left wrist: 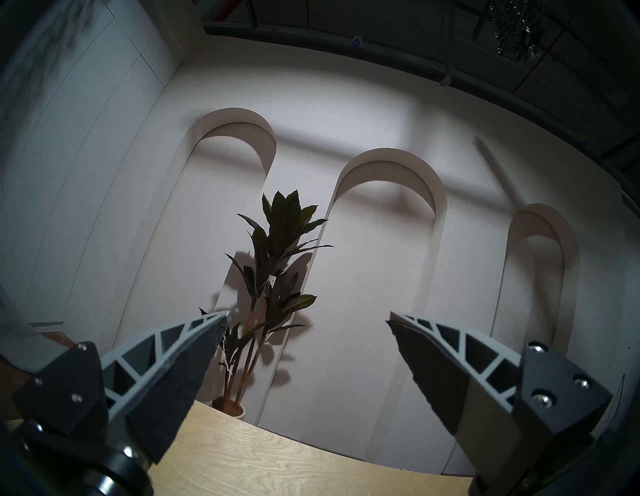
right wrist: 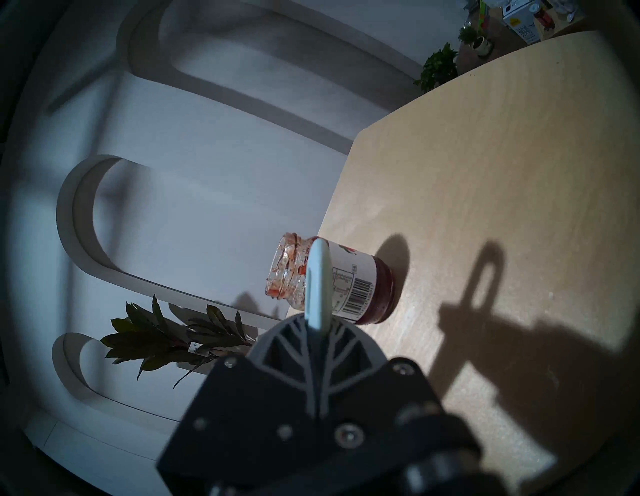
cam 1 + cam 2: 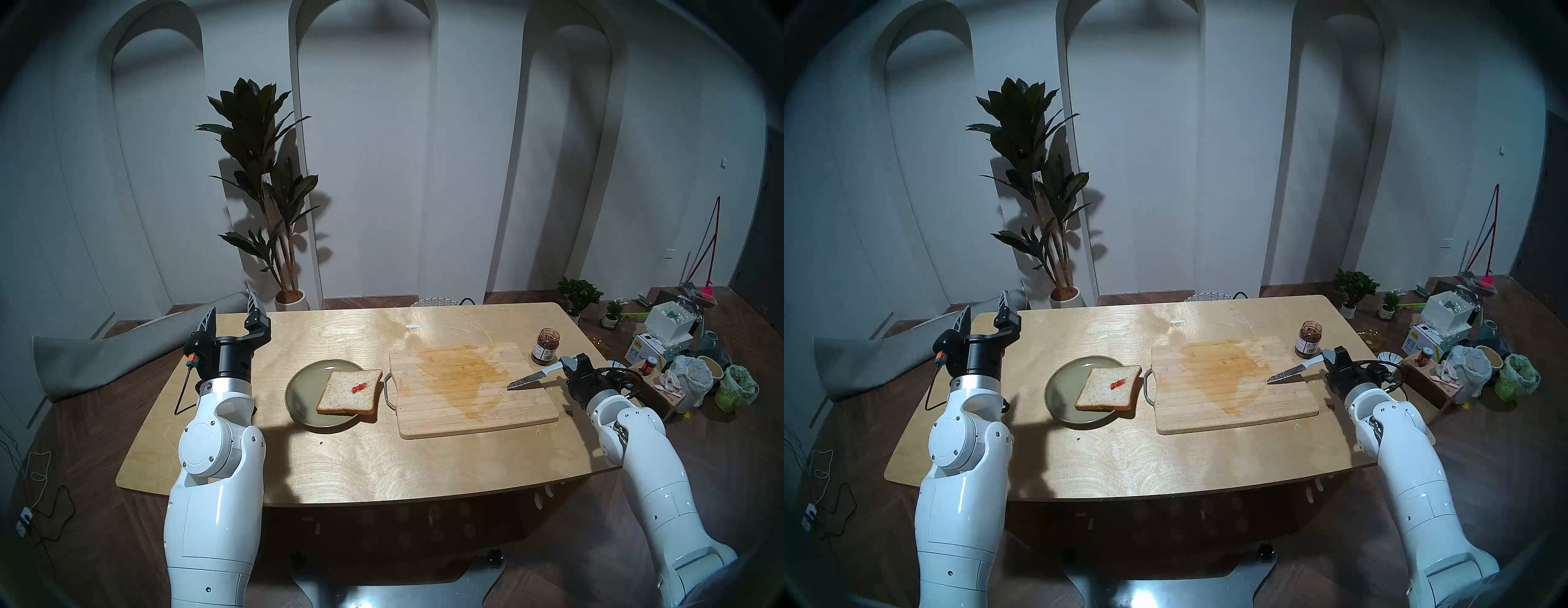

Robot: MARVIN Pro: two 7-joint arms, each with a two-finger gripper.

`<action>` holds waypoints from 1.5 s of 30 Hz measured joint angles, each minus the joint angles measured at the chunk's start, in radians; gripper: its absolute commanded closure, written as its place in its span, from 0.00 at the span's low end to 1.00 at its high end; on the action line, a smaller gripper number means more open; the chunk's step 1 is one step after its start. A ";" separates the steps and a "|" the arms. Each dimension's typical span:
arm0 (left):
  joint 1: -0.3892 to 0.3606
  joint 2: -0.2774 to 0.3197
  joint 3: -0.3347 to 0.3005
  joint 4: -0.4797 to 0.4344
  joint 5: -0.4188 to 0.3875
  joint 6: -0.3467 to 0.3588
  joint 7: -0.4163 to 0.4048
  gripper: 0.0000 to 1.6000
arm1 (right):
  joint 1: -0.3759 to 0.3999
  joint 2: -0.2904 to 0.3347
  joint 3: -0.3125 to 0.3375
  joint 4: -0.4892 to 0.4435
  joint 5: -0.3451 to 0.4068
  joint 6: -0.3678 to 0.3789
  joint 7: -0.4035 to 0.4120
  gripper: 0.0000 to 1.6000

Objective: Spread jam over the slice of bread with the knife

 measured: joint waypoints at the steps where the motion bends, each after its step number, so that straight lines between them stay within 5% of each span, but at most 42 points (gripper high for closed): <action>1: 0.000 0.000 0.001 0.000 -0.001 0.000 0.000 0.00 | 0.000 -0.003 0.000 0.001 -0.002 -0.005 0.003 1.00; 28: 0.001 0.012 -0.009 0.013 -0.028 0.009 -0.002 0.00 | -0.011 -0.007 -0.076 0.016 -0.138 -0.083 0.079 1.00; 37: 0.000 0.017 -0.004 0.022 -0.035 0.023 -0.006 0.00 | -0.027 0.002 -0.067 0.020 -0.159 -0.103 0.084 0.41; 42: -0.002 0.020 0.003 0.026 -0.037 0.028 -0.006 0.00 | -0.037 0.006 -0.062 0.017 -0.165 -0.104 0.082 0.30; 45: -0.003 0.021 0.006 0.028 -0.037 0.029 -0.006 0.00 | -0.040 0.007 -0.061 0.015 -0.169 -0.105 0.082 0.33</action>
